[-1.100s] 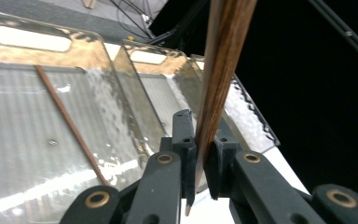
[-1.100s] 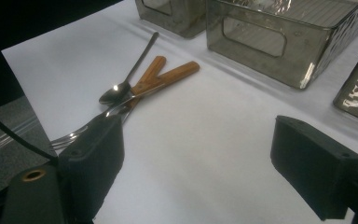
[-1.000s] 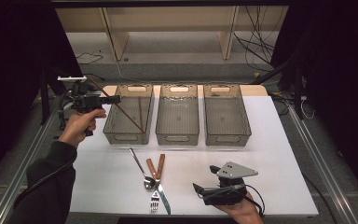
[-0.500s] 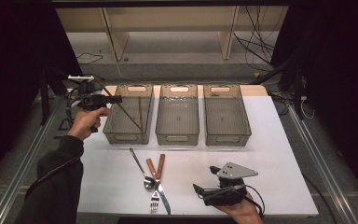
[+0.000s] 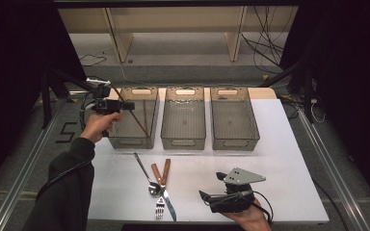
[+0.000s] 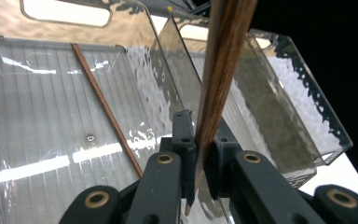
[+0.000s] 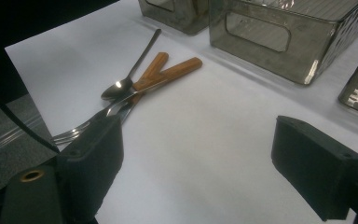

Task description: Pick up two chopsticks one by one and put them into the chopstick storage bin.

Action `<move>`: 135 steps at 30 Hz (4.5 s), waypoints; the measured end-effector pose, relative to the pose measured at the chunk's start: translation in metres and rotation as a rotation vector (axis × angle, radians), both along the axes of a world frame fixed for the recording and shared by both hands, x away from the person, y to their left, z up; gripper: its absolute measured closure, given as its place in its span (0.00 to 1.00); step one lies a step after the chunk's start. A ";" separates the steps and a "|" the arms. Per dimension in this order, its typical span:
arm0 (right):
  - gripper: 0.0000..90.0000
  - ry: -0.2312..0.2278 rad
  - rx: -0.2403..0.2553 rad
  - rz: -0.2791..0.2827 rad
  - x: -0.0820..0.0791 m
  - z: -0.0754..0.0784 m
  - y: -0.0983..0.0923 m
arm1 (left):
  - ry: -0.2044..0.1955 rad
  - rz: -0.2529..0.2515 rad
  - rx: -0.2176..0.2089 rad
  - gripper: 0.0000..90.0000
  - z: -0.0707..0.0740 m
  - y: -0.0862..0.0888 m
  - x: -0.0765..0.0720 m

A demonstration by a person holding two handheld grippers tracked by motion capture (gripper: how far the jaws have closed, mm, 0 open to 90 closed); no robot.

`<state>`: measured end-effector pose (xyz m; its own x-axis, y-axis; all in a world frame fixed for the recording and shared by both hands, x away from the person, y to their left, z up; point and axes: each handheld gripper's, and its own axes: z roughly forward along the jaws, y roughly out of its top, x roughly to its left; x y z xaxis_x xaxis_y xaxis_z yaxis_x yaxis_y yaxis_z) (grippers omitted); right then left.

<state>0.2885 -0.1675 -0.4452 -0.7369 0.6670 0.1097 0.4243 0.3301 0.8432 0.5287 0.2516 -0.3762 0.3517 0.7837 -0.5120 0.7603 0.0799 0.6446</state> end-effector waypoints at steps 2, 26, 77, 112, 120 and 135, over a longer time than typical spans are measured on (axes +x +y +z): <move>0.20 0.000 -0.001 0.001 0.000 0.000 0.000 | 0.006 -0.005 0.006 0.93 -0.001 -0.001 0.001; 0.20 0.007 -0.004 0.003 0.000 -0.002 0.001 | 0.025 0.010 0.041 0.88 -0.014 -0.013 0.006; 0.21 0.014 -0.030 0.011 -0.002 -0.003 0.014 | -0.117 0.045 0.049 0.20 -0.011 -0.009 -0.096; 0.23 -0.002 -0.051 0.093 0.006 0.001 0.061 | -0.036 0.037 0.084 0.20 -0.064 -0.018 -0.159; 0.23 -0.003 -0.056 0.117 0.006 0.001 0.073 | -0.038 0.050 0.081 0.20 -0.067 -0.016 -0.165; 0.23 -0.017 -0.091 0.202 0.011 -0.002 0.112 | -0.055 0.043 0.054 0.18 -0.073 -0.009 -0.175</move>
<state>0.2990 -0.0552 -0.4474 -0.8577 0.5125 0.0422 0.3277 0.4815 0.8129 0.3533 0.2423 -0.4493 0.3435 0.8249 -0.4490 0.7199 0.0757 0.6899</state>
